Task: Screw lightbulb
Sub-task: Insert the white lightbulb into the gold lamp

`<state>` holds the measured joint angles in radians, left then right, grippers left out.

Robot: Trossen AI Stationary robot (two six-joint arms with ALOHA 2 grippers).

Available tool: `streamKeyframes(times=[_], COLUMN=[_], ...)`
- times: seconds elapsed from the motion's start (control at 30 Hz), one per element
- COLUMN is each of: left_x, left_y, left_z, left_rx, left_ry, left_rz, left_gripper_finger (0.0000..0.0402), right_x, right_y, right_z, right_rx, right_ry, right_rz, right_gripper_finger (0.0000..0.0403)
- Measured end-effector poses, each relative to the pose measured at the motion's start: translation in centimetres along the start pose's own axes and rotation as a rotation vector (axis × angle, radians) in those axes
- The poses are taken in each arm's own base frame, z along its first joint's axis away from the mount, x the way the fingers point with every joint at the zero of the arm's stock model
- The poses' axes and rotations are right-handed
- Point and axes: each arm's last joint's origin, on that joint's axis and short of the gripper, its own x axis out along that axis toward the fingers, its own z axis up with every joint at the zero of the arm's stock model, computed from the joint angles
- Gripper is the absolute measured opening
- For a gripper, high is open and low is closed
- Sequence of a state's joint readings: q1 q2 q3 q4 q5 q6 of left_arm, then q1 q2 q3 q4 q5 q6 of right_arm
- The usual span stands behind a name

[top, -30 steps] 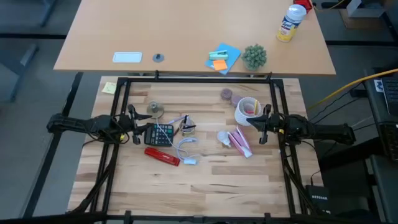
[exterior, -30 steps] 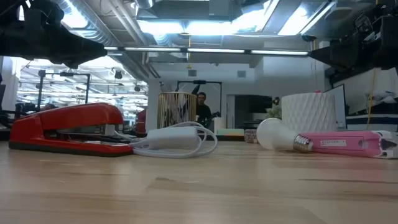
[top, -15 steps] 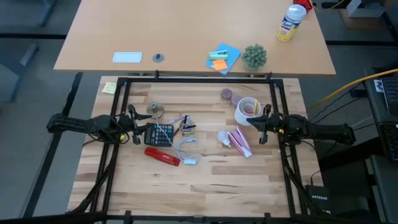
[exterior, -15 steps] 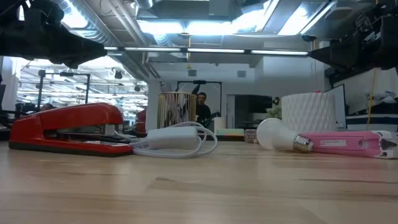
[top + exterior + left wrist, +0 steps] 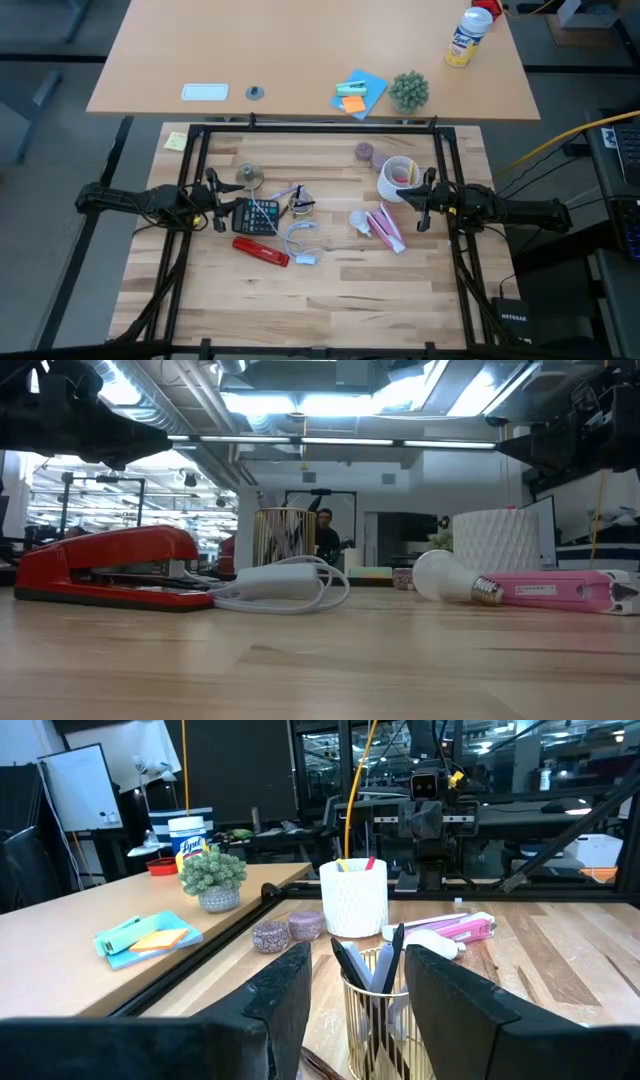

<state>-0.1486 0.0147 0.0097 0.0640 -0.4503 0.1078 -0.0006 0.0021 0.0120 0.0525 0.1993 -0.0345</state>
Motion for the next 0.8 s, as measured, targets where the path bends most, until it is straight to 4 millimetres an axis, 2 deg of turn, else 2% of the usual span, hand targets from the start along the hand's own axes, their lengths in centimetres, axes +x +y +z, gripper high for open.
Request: streamKeyframes(times=[0.3, 0.6, 0.8], left_x=[0.00, 0.00, 0.00], left_y=[0.00, 0.00, 0.00], left_z=[0.00, 0.00, 0.00], left_rx=[0.000, 0.000, 0.000], left_ry=[0.000, 0.000, 0.000], left_rz=[0.000, 0.000, 0.000], left_gripper_finger=[0.0155, 0.0155, 0.0155], right_x=[0.00, -0.04, -0.04], right_y=[0.02, 0.12, 0.12], right_z=[0.16, 0.87, 0.85], right_rx=[0.012, 0.320, 0.334], right_ry=[-0.016, -0.082, -0.079], right_rz=[0.007, 0.064, 0.064], right_gripper_finger=[0.0008, 0.0008, 0.0008])
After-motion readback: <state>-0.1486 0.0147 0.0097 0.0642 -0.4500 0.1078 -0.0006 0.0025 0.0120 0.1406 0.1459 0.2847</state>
